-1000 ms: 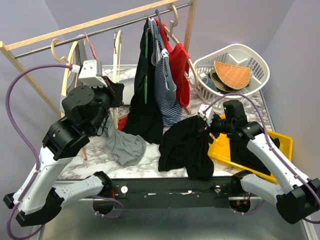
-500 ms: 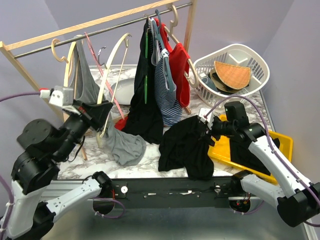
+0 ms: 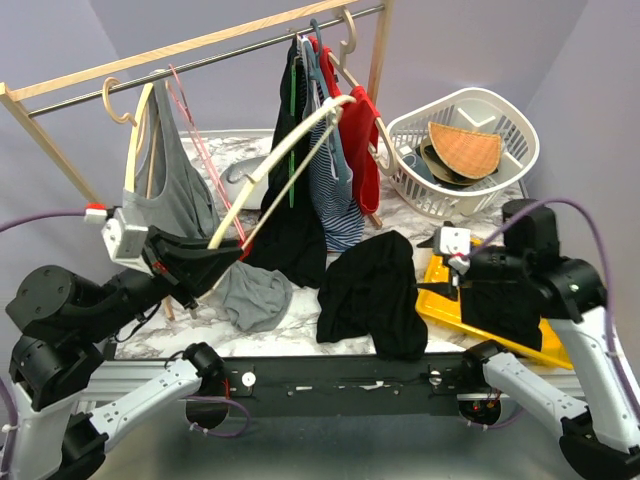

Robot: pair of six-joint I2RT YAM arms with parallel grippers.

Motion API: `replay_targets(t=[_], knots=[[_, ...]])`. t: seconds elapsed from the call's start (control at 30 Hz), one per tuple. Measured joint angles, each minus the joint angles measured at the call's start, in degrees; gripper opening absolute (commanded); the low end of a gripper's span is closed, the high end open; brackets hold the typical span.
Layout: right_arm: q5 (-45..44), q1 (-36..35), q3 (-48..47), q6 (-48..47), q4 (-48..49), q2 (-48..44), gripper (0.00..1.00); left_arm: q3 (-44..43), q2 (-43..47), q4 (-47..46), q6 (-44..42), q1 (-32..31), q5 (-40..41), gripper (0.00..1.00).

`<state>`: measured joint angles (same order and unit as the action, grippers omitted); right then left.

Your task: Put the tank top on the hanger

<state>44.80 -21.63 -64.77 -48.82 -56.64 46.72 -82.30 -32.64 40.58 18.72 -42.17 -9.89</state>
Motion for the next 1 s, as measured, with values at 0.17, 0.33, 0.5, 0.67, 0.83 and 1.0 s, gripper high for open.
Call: replay_targets(t=[0.17, 0.33, 0.5, 0.67, 0.83, 1.0], knots=[[3.8, 0.0, -14.8, -2.0, -10.3, -2.3, 0.80, 3.0, -3.0, -3.0, 0.0, 0.0, -10.6, 0.00], [8.8, 2.7, -22.0, -2.7, -15.6, -6.1, 0.81, 6.5, -10.7, -7.9, 0.6, 0.0, -20.2, 0.00], [11.0, 4.9, -22.9, -2.3, -17.6, -7.3, 0.82, 10.0, -18.1, -10.7, 1.1, -0.7, -26.2, 0.00], [10.3, 5.0, -19.7, -0.5, -18.1, -6.4, 0.82, 12.0, -22.3, -10.9, 0.5, -6.0, -27.5, 0.00], [9.6, 5.1, -15.4, 1.0, -17.4, -3.5, 0.83, 12.1, -24.1, -11.0, -1.4, -12.5, -27.5, 0.00], [9.0, 5.1, -13.0, 1.2, -17.4, -2.0, 0.83, 13.2, -25.8, -11.2, -2.7, -14.0, -25.3, 0.00]])
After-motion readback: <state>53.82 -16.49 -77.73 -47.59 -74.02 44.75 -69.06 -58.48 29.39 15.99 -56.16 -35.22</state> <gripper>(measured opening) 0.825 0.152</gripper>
